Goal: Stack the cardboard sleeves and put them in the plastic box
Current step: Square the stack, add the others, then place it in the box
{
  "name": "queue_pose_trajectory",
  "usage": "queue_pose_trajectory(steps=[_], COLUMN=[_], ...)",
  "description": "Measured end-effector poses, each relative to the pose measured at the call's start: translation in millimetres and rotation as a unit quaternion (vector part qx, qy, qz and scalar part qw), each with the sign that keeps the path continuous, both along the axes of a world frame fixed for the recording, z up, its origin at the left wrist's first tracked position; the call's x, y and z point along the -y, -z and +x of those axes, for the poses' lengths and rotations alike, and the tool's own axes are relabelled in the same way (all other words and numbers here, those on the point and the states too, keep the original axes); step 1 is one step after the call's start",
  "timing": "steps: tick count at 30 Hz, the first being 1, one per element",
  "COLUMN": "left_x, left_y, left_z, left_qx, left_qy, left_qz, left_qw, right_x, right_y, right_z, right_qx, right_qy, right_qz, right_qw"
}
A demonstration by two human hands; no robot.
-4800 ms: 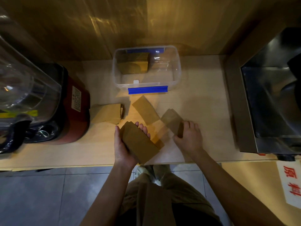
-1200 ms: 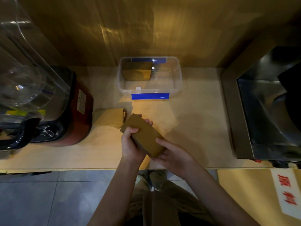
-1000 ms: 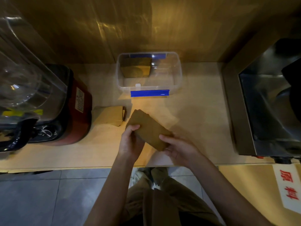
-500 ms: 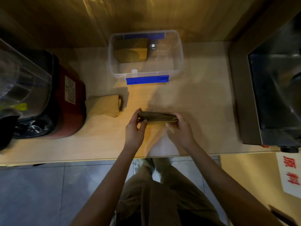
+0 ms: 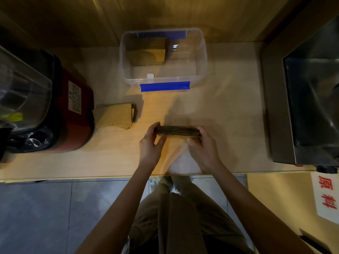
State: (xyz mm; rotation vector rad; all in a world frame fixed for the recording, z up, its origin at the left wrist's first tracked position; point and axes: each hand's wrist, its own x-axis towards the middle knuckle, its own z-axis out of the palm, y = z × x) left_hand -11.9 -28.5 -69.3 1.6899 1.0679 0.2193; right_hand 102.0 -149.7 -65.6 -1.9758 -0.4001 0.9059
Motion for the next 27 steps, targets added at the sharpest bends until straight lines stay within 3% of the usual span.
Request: queue_pose_trajectory(steps=[7,13,18,27], left_x=[4.9,14.2,22.7,33.4], left_y=[3.2,0.2,6.6,7.5], left_z=[2.8,4.4,2.8,3.6], left_qx=[0.003,0.000,-0.017,-0.064], left_qy=[-0.027,-0.061,-0.078,-0.088], left_qz=[-0.044,-0.001,-0.022,0.017], left_qw=[0.999,0.998,0.997,0.994], right_x=[-0.6,1.9,7.1,11.3], right_y=[5.7,4.5,11.3,15.3], right_z=[-2.0,-9.6,-14.3,-15.3], right_qx=[-0.021,0.035,0.037,0.036], right_qy=[0.039,0.040,0.011,0.017], right_qz=[0.002,0.004,-0.028,-0.049], right_qw=[0.999,0.999,0.999,0.998])
